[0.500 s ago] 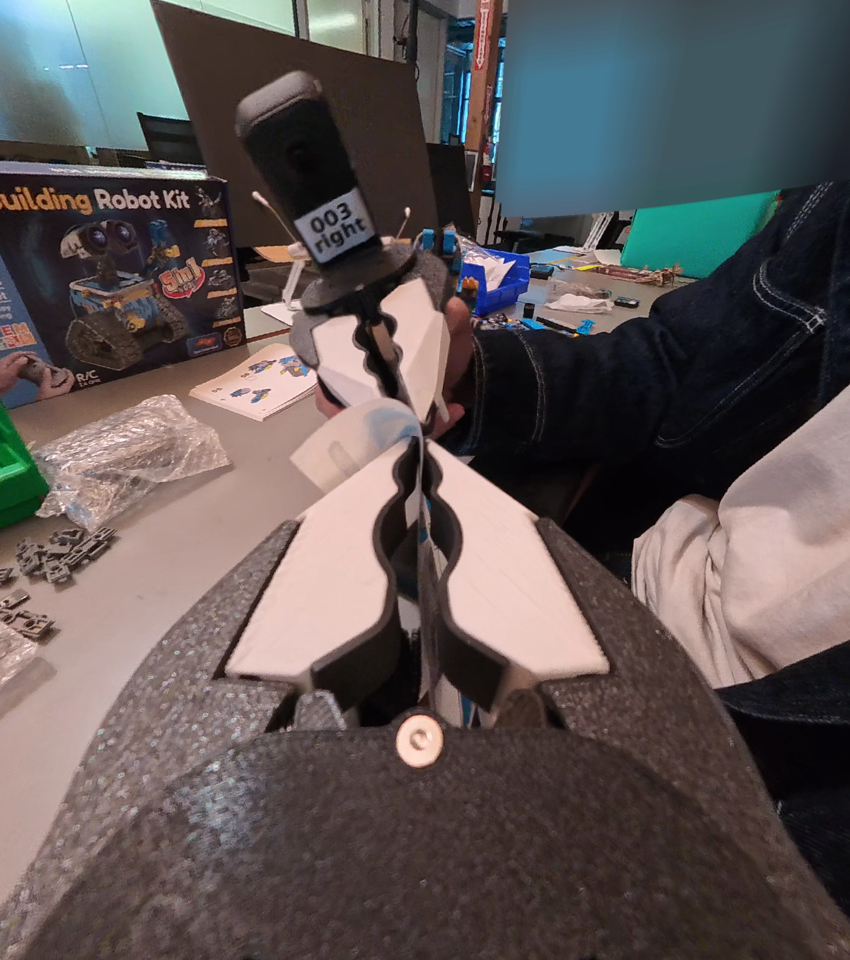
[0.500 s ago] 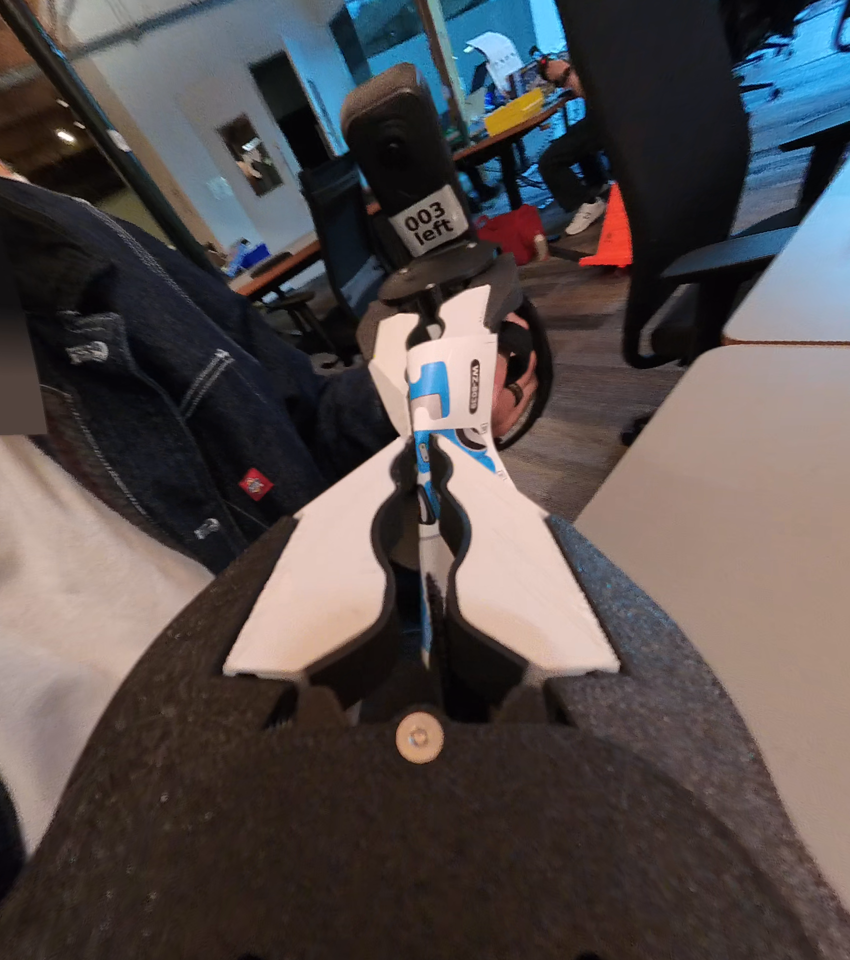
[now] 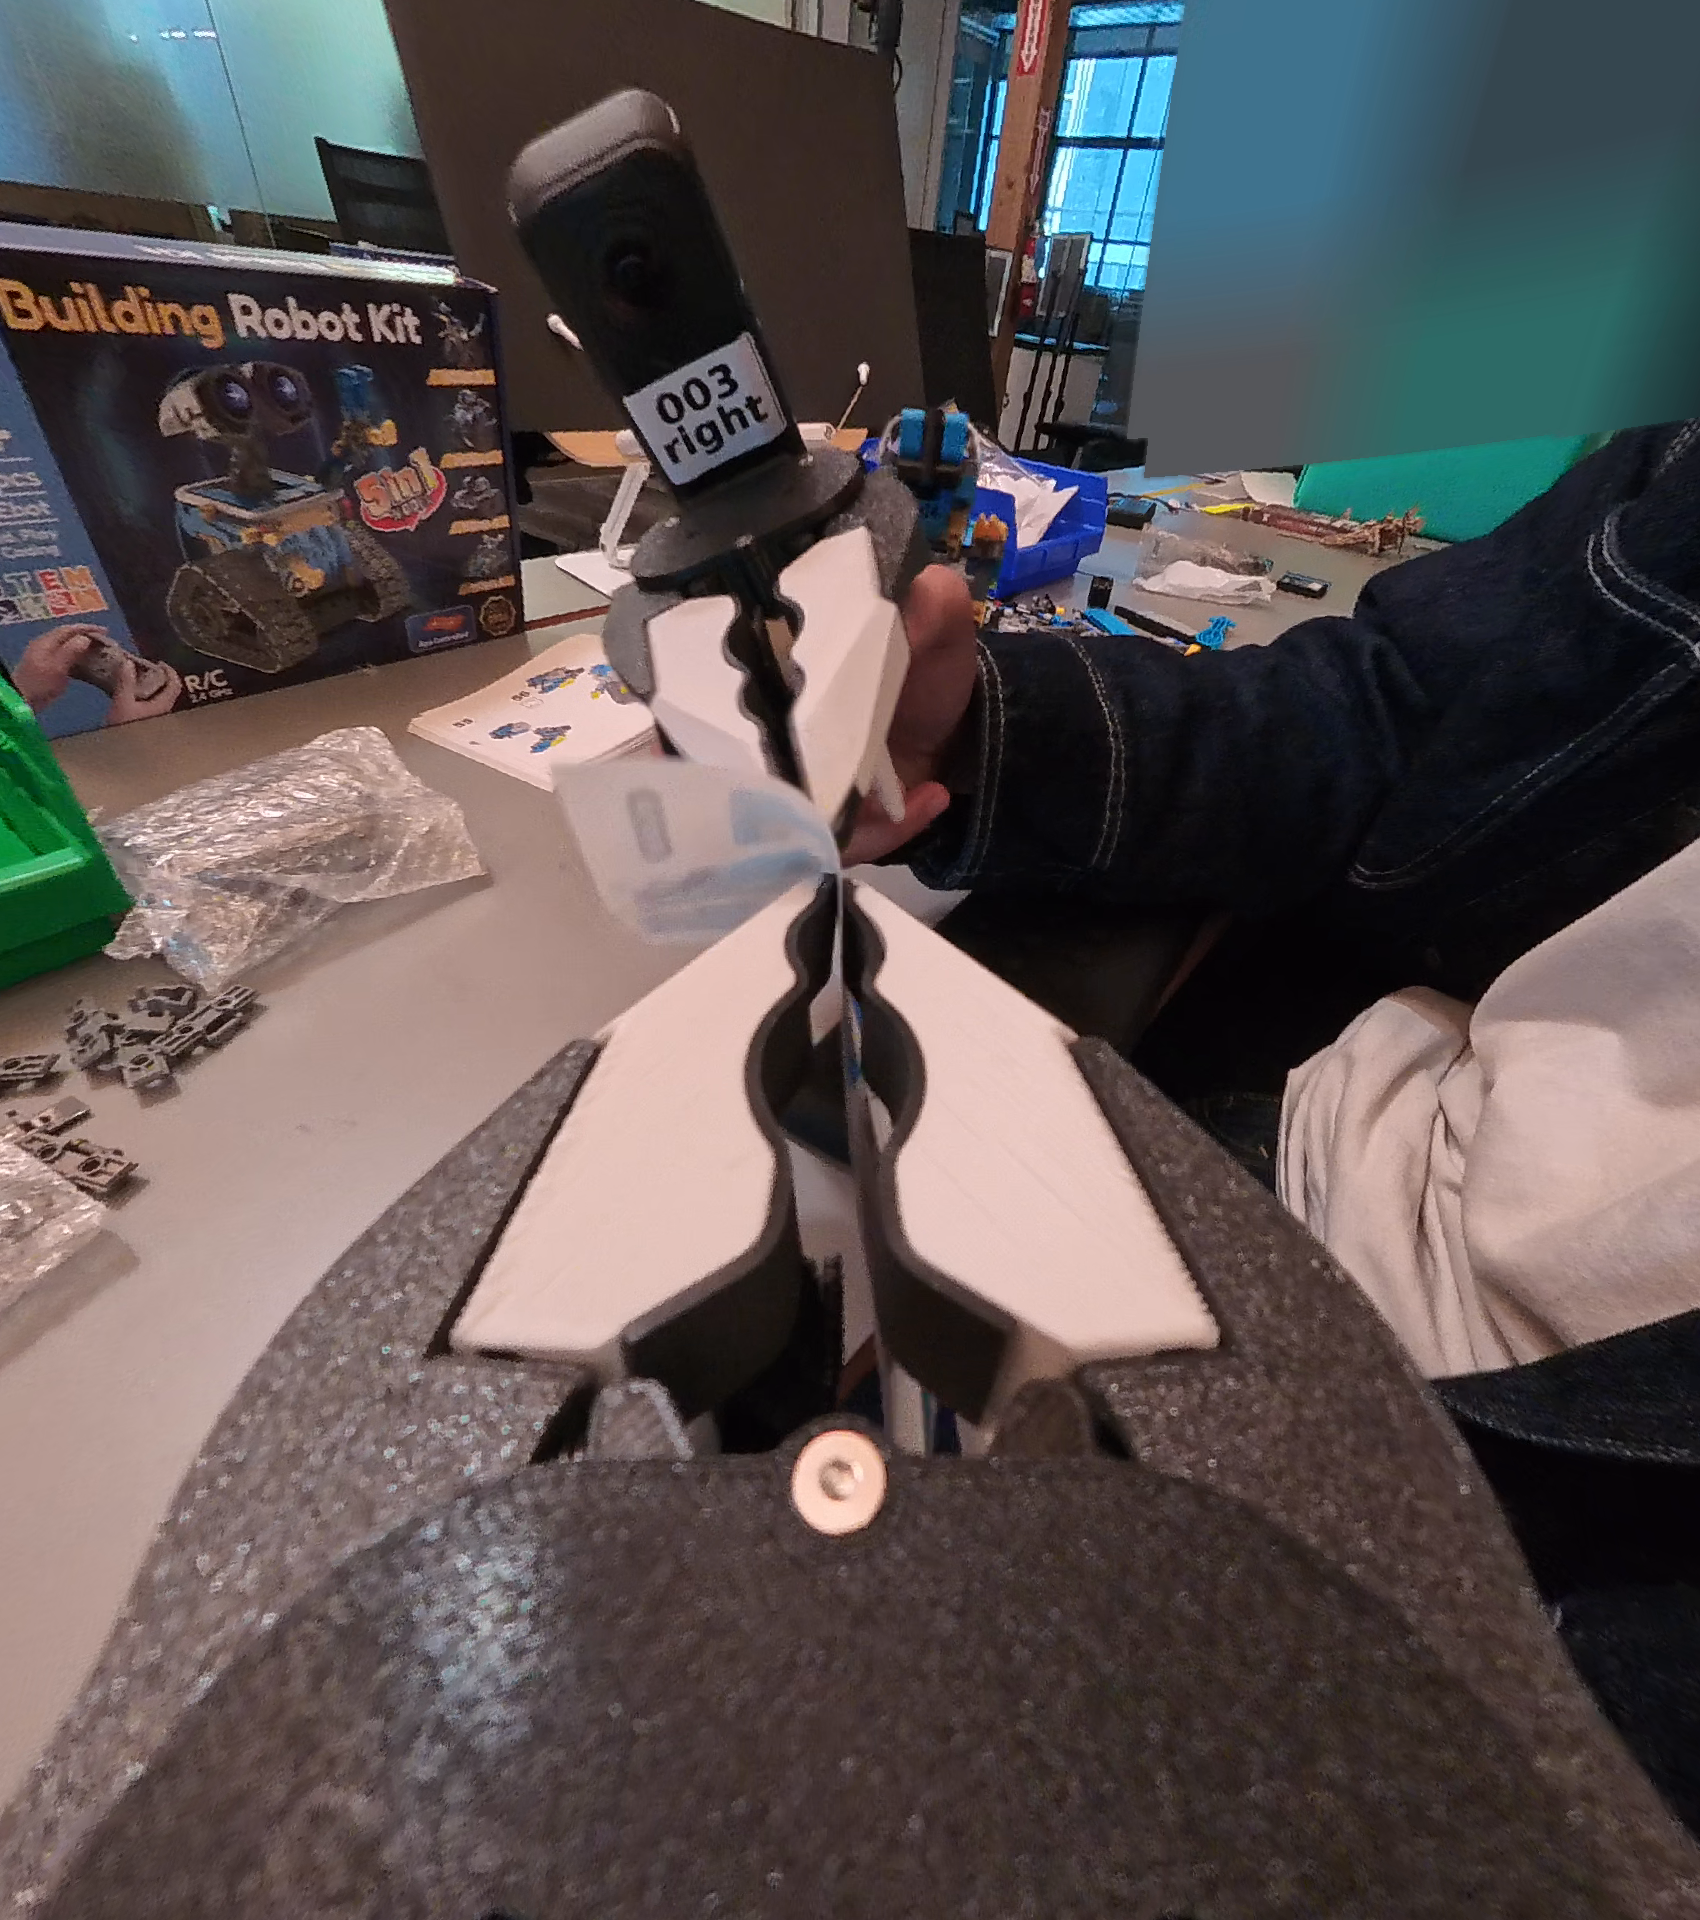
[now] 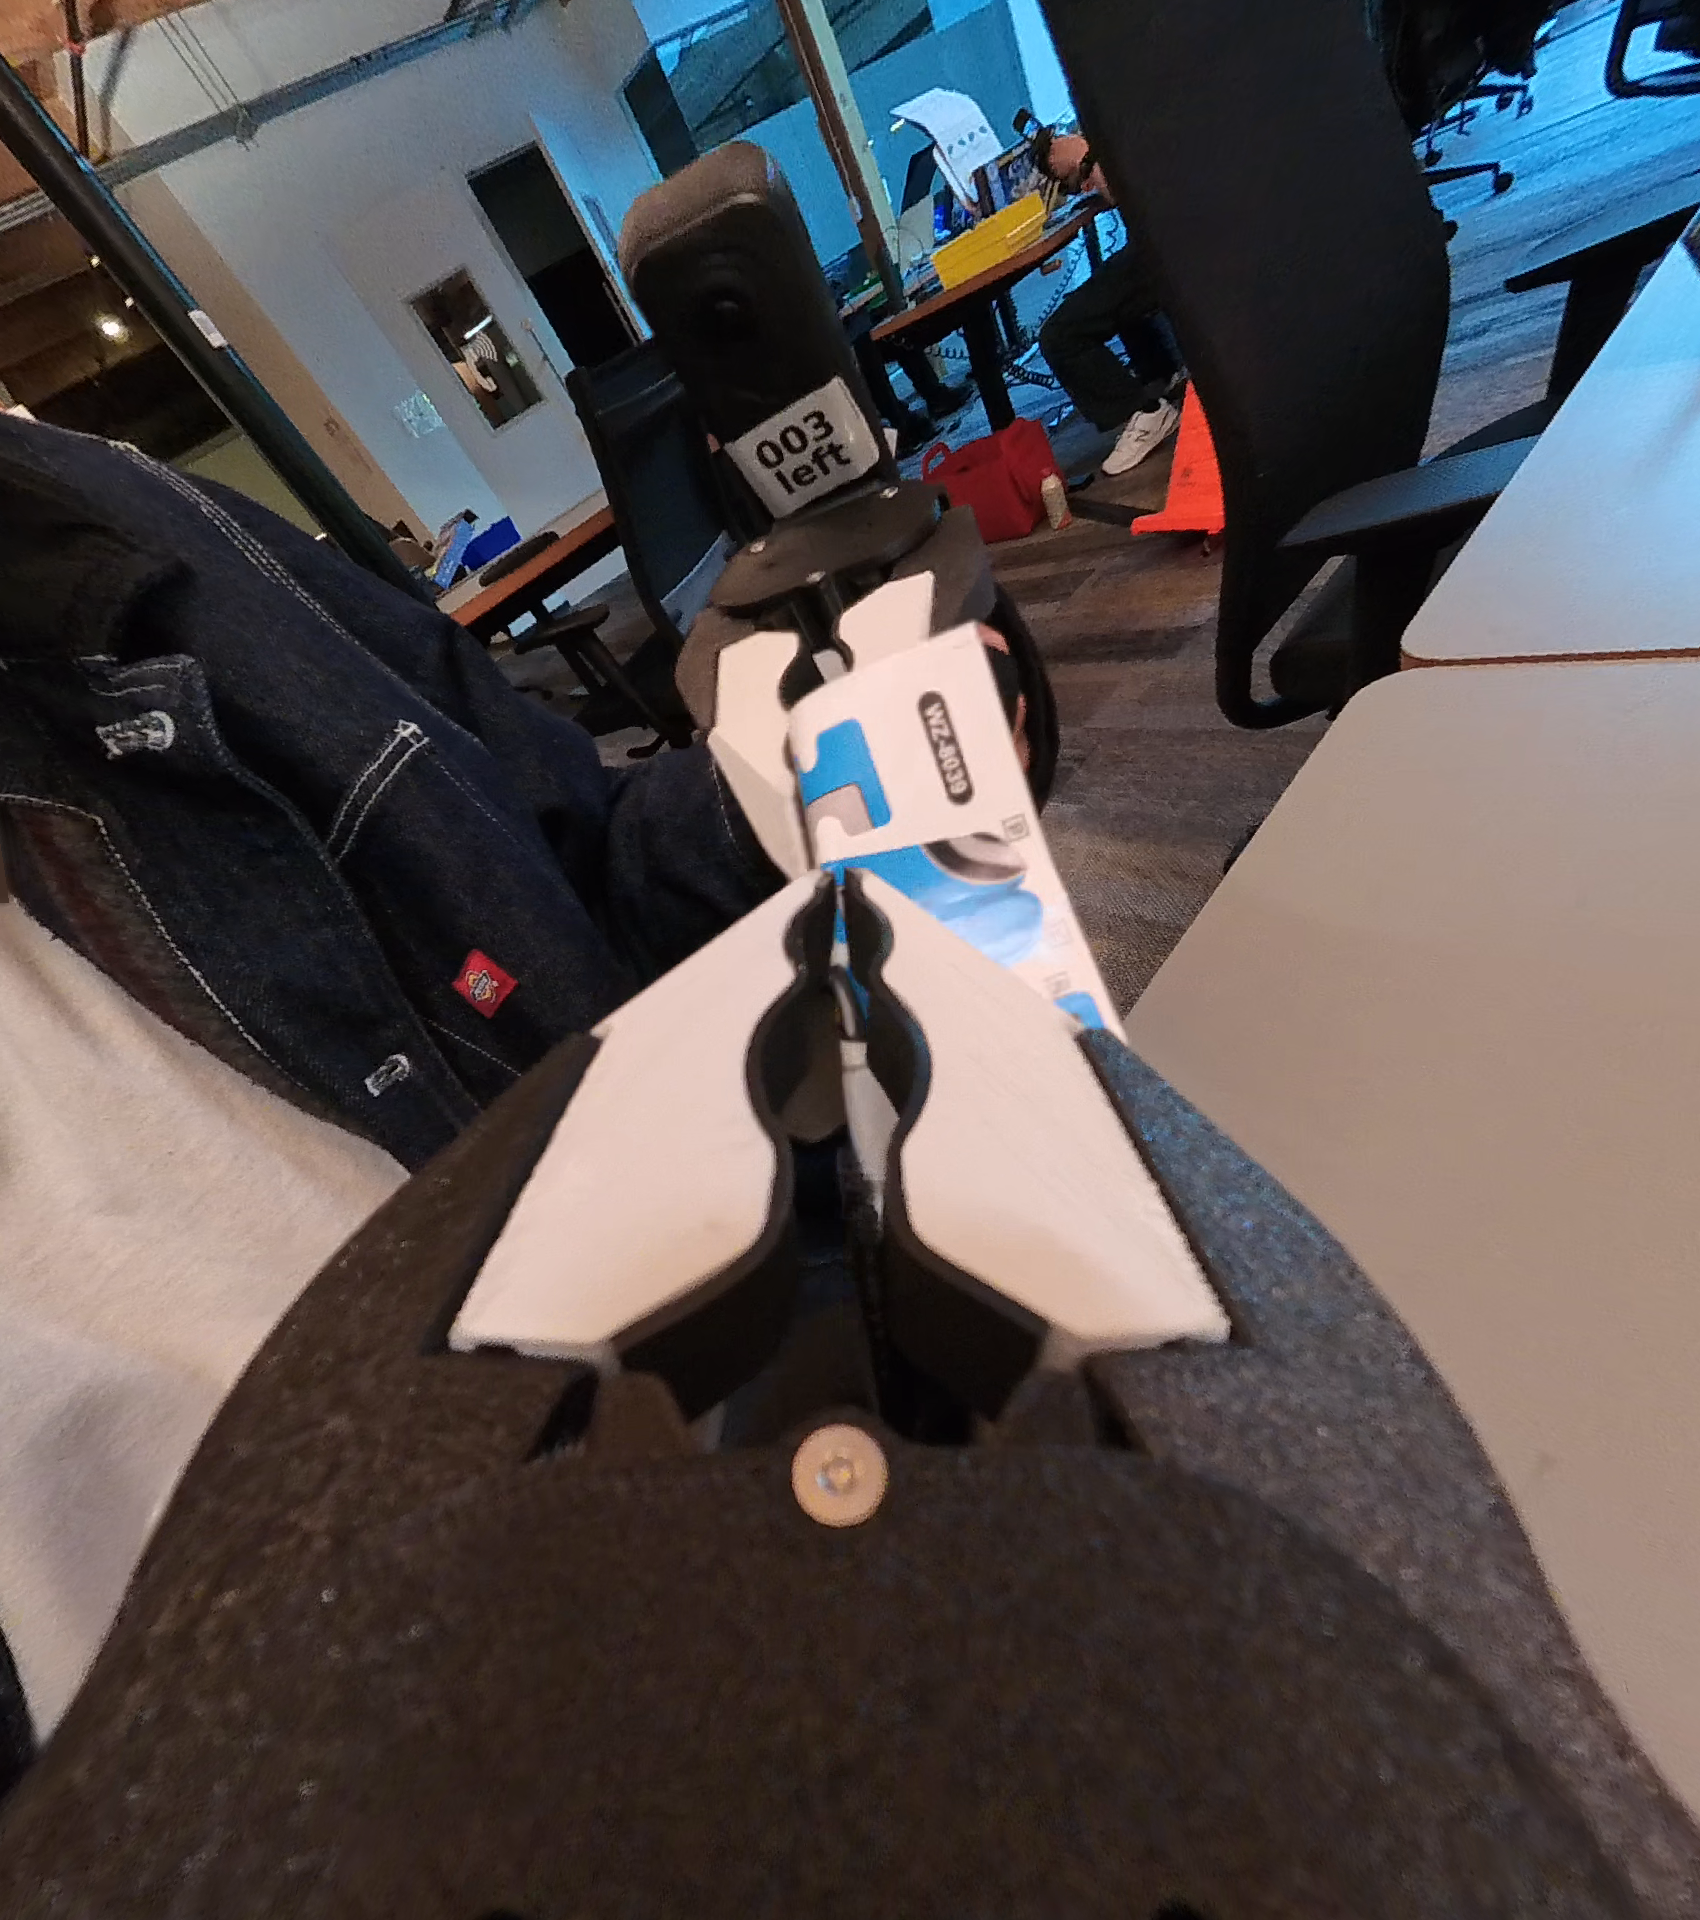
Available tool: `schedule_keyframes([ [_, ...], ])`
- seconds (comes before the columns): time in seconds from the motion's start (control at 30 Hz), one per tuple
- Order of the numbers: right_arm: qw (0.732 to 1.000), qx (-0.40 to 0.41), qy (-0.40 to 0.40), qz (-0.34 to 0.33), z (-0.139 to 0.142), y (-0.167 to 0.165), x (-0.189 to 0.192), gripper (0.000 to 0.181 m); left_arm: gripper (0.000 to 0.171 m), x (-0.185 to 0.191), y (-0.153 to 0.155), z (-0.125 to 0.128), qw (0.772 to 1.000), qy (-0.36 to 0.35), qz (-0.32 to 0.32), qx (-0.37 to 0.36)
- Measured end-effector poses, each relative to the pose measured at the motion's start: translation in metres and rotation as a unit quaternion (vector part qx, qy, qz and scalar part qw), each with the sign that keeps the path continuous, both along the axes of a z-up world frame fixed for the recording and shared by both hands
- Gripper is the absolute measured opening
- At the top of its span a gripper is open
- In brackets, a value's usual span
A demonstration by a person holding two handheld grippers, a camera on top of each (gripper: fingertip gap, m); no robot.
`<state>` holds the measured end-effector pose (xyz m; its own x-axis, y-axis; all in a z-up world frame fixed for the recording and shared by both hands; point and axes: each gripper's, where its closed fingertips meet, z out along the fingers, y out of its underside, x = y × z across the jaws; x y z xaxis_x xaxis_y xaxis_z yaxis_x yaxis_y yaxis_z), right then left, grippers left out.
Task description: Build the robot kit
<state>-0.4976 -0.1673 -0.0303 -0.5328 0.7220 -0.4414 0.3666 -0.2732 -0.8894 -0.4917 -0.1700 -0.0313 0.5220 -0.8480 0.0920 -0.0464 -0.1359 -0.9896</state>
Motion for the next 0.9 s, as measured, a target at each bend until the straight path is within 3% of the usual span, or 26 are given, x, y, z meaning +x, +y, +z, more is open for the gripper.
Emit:
schedule_keyframes([
  [0.2,1.0,0.023,-0.002,0.009,-0.0029,-0.0093,0.0005,0.011,0.0,0.0026,-0.0008,0.0001,1.0,-0.007,-0.006,-0.001],
  [0.33,1.0,0.02,-0.008,0.009,-0.0043,-0.0081,0.0001,0.007,0.0,0.0037,-0.001,-0.0011,1.0,0.0,-0.006,0.0],
  [0.9,0.994,-0.083,-0.026,0.061,-0.0057,-0.0097,0.004,0.002,0.0,0.0083,-0.0051,-0.005,0.999,0.033,-0.01,0.02],
])
